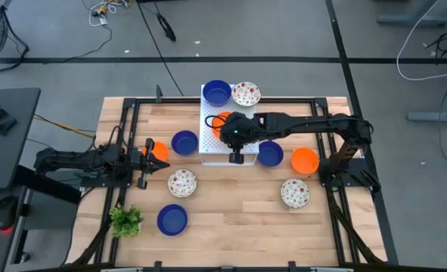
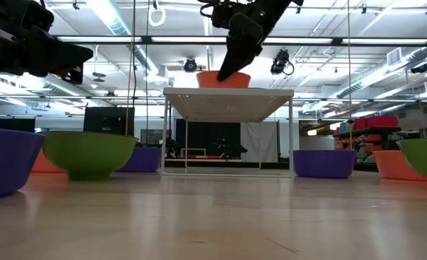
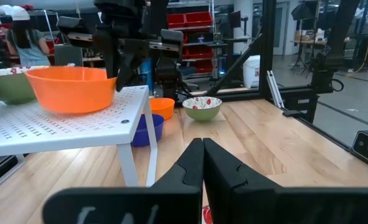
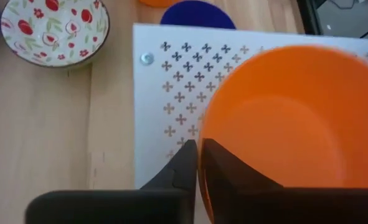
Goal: Pick & Place Mini bowls
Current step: Put the middle orange bowl on the shelf, then stack the blue bowl on top of the other blue bowl on the shelf
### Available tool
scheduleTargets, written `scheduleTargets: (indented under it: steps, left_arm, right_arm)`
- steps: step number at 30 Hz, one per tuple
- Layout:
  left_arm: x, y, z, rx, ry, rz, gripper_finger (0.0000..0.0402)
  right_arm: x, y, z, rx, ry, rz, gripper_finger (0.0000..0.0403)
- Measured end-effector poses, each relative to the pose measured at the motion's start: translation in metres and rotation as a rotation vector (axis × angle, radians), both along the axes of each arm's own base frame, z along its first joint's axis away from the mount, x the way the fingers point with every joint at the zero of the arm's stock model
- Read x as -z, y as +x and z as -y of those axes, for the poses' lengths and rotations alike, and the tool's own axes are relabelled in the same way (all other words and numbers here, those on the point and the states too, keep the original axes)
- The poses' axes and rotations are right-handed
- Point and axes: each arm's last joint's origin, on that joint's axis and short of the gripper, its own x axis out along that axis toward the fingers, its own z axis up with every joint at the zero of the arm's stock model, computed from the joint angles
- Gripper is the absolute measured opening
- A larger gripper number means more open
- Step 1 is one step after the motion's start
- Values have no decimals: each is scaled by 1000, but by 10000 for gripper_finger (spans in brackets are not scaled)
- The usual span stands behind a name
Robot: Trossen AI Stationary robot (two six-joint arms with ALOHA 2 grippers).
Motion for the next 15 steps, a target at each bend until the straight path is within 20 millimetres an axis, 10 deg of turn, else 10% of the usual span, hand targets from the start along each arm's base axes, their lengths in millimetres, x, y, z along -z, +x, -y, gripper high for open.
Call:
scheduleTargets:
  steps: [15]
  left_arm:
    - [0,0,0,0,0,0,5]
  right_arm:
    - [-12,-7,-1,15,7,36,202]
